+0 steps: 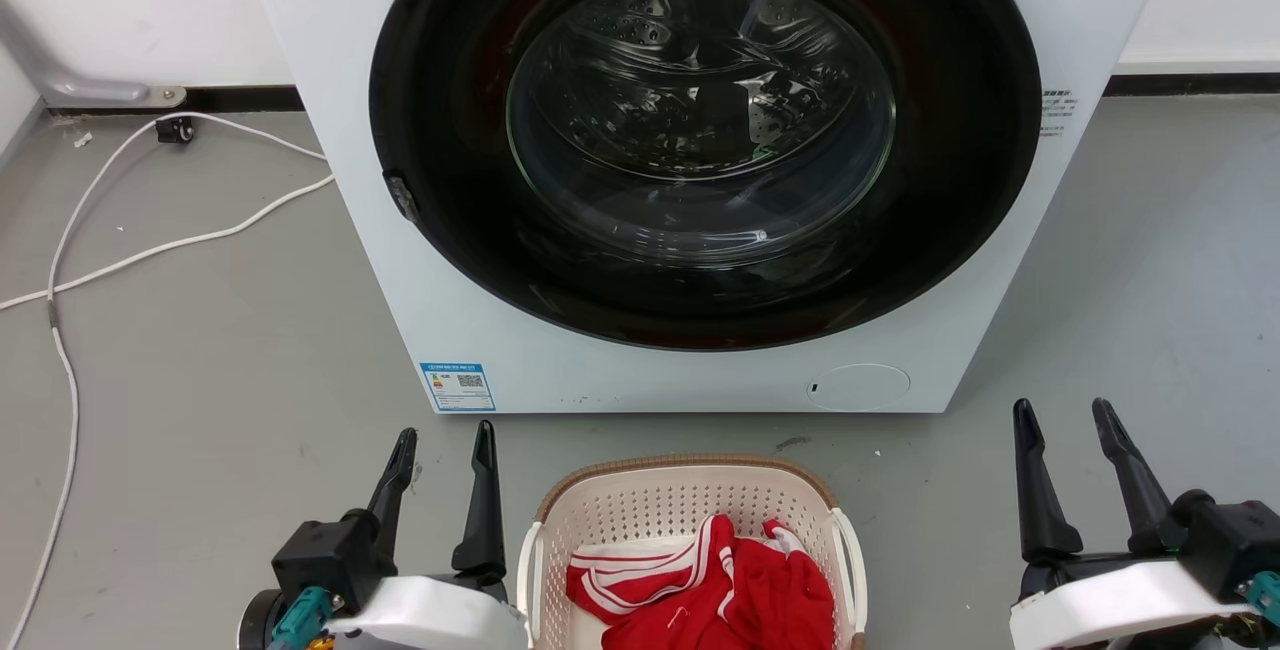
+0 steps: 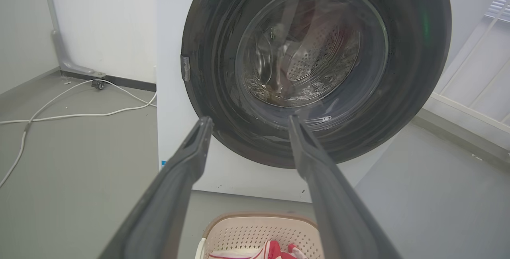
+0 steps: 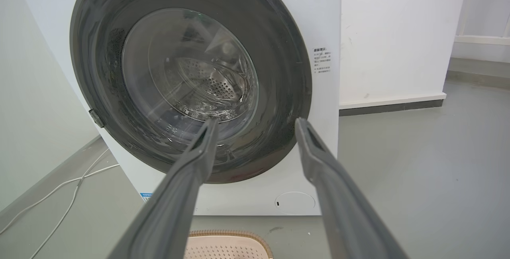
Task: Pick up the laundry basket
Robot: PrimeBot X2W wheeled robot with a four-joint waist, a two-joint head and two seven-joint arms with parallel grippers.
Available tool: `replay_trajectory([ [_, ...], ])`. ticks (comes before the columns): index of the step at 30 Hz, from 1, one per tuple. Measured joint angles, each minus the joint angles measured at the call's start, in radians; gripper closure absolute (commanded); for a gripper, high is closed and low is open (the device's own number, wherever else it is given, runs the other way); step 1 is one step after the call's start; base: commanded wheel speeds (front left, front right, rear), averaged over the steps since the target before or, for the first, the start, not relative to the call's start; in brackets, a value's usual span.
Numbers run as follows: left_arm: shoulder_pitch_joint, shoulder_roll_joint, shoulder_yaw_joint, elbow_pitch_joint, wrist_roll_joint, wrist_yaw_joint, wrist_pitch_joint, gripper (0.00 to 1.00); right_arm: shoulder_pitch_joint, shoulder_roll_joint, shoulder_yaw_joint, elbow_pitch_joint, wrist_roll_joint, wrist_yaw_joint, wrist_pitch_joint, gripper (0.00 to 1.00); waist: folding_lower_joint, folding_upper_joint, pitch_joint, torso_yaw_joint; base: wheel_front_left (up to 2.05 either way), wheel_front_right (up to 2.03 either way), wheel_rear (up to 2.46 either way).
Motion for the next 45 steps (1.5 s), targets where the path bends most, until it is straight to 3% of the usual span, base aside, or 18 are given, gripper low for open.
replay_trajectory([
  [12, 0.000, 0.008, -0.028, -0.016, 0.132, -0.015, -0.027, 0.00, 0.009, 0.000, 0.005, -0.003, -0.117, 0.000, -0.025, 0.00, 0.0000, 0.0000, 0.000, 0.000, 0.00, 0.00, 0.00],
  [20, 0.005, 0.016, -0.068, -0.008, 0.222, 0.003, -0.045, 0.00, 0.016, 0.000, 0.013, -0.008, -0.192, 0.000, -0.043, 0.00, 0.0000, 0.0000, 0.000, 0.001, 0.00, 0.00, 0.00],
  [25, 0.019, 0.000, -0.055, -0.015, 0.223, 0.003, -0.056, 0.00, 0.026, 0.000, 0.009, 0.004, -0.106, 0.000, -0.052, 0.00, 0.0000, 0.0000, 0.000, 0.003, 0.00, 0.00, 0.00],
  [27, 0.022, -0.010, -0.041, -0.018, 0.220, -0.007, -0.060, 0.00, 0.026, 0.000, 0.005, 0.018, -0.041, 0.000, -0.053, 0.00, 0.0000, 0.0000, 0.001, 0.003, 0.00, 0.00, 0.00],
  [37, 0.059, -0.052, 0.017, 0.004, 0.270, -0.077, -0.078, 0.00, 0.027, -0.001, 0.010, 0.031, -0.117, 0.000, -0.073, 0.00, 0.0000, 0.0000, -0.002, 0.003, 0.00, 0.00, 0.00],
  [45, 0.066, -0.068, 0.033, 0.003, 0.337, -0.100, -0.088, 0.00, 0.029, -0.001, 0.013, 0.026, -0.162, 0.000, -0.085, 0.00, 0.0000, 0.0000, -0.003, 0.002, 0.00, 0.00, 0.00],
])
